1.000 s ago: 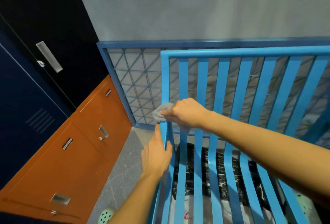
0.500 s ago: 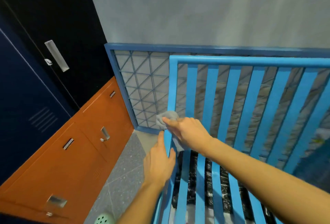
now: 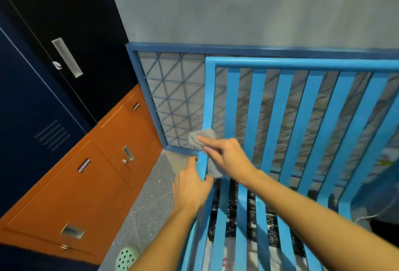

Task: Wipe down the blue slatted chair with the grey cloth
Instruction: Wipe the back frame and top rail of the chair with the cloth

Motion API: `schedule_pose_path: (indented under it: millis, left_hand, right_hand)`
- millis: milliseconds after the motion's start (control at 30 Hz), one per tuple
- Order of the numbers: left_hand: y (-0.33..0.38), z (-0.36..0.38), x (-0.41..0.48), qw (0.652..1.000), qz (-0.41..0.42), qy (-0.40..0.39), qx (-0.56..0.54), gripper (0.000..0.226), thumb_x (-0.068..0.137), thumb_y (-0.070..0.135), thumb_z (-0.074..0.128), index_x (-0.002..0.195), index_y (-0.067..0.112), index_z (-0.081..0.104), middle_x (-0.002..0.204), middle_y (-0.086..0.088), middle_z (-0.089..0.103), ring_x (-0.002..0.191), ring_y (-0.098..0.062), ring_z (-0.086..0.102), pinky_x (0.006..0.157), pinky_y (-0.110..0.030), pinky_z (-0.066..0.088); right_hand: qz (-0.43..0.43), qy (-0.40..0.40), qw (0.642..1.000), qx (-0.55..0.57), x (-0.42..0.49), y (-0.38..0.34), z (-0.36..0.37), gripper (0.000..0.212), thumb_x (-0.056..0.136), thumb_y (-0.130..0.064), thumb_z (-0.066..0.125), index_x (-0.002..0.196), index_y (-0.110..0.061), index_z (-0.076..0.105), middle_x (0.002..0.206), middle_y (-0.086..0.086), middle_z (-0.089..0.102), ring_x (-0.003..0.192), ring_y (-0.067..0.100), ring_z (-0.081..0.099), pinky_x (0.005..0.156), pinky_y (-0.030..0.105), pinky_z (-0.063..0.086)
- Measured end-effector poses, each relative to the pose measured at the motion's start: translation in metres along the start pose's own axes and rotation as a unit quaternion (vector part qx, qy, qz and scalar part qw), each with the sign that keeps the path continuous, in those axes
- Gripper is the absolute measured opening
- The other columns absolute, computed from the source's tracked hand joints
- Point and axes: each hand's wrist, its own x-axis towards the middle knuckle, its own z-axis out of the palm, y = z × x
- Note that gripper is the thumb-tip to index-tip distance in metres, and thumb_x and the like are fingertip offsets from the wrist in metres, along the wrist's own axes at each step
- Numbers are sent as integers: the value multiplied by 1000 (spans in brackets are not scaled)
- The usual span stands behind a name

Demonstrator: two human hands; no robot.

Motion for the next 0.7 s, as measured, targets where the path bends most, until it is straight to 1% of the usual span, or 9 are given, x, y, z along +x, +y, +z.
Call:
schedule_pose_path:
  millis: [67,167,267,400,467,533,600,667,700]
  left_hand:
    - [0,-1,-1,999,13,7,-29,21,82,36,54,100,27,47,73,1,60,67,-24,59,55,-38,45]
    - [-4,-2,-6,991,30,39,-121,34,78,46,38,105,29,52,72,2,63,68,-24,61,55,-37,41]
    - [-5,-4,-10,991,43,68,-109,46,85,55,31,122,35,48,77,0,64,73,-22,62,61,-36,41]
    - [0,-6,-10,994,46,63,-72,46,95,53,32,137,35,38,90,-2,66,86,-21,63,72,-38,47]
    - [3,-6,-11,995,36,58,-68,41,97,50,35,135,35,35,97,-1,67,90,-22,64,74,-39,48]
    - [3,-4,-8,997,19,60,-54,46,98,52,34,139,31,32,101,-3,68,94,-26,65,77,-42,50]
    - [3,-4,-7,998,-2,58,-40,49,100,50,32,145,29,28,101,-3,68,93,-29,64,78,-44,50]
    - [3,-4,-6,998,-16,55,-41,46,102,44,31,145,29,29,97,-1,68,88,-28,63,77,-44,49]
    - [3,-4,-6,997,-15,56,-41,45,102,43,31,145,29,30,95,0,67,85,-26,62,76,-44,49]
  right_hand:
    - [16,11,998,58,-27,-6,15,34,92,-20,66,126,-20,65,85,-24,64,74,-17,59,72,4,42]
    - [88,27,982,162,-55,-15,31,33,93,-20,65,126,-25,65,116,-16,66,105,-7,63,92,21,52]
    - [114,35,968,222,-76,-27,42,31,97,-16,58,126,-24,65,114,-11,71,106,10,67,90,36,55]
    - [155,54,945,283,-84,-40,47,29,98,-13,57,121,-26,69,108,-8,73,105,15,68,89,37,55]
    - [134,53,966,213,-65,-30,37,27,96,-22,60,115,-39,70,98,-12,75,88,6,70,75,36,57]
    - [79,39,993,77,-35,-14,21,27,93,-32,63,117,-43,67,84,-18,73,69,-5,63,61,24,48]
    - [37,25,997,-62,1,-5,-1,28,92,-43,62,120,-46,64,72,-9,71,63,5,63,57,25,44]
    - [10,16,987,-160,40,-1,-24,31,92,-52,57,123,-50,59,78,6,72,73,26,67,63,36,53]
    - [-2,13,982,-190,59,-1,-36,33,92,-53,55,124,-51,58,82,9,73,77,30,67,67,41,55]
